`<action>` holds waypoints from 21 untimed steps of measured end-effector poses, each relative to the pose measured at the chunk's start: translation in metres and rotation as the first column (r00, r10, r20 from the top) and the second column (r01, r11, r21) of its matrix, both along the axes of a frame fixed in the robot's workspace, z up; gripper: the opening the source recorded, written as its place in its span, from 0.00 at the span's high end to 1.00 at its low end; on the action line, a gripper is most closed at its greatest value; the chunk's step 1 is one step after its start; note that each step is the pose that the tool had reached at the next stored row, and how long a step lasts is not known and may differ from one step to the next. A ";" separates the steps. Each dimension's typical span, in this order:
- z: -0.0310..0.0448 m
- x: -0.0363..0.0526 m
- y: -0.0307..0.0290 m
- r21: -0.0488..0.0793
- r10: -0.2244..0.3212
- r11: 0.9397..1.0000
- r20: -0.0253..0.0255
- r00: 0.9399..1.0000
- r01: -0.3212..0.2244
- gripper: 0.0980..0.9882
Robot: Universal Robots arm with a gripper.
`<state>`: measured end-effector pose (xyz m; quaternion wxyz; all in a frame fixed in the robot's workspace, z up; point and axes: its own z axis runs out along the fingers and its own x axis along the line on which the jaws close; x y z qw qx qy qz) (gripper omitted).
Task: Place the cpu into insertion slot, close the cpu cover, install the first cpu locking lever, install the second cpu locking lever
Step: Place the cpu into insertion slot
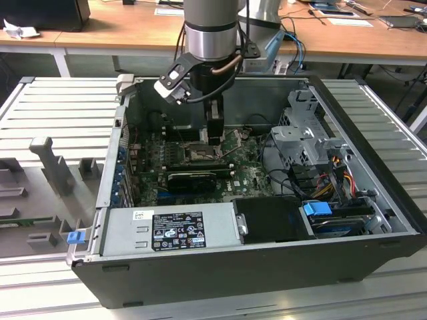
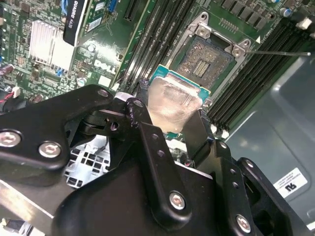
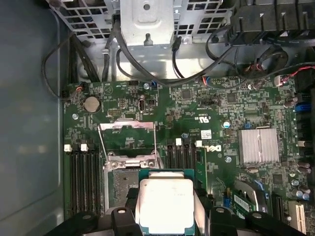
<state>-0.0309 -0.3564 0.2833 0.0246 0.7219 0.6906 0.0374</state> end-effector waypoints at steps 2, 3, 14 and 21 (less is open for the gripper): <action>-0.0055 -0.0009 0.0000 0.003 0.000 1.000 0.000 1.000 0.000 0.52; -0.0079 -0.0015 0.0000 0.004 0.000 1.000 0.000 1.000 0.000 0.52; -0.0156 -0.0022 0.0000 0.011 0.000 1.000 0.001 1.000 0.000 0.52; -0.0191 -0.0048 0.0000 0.012 0.000 1.000 0.001 1.000 0.000 0.52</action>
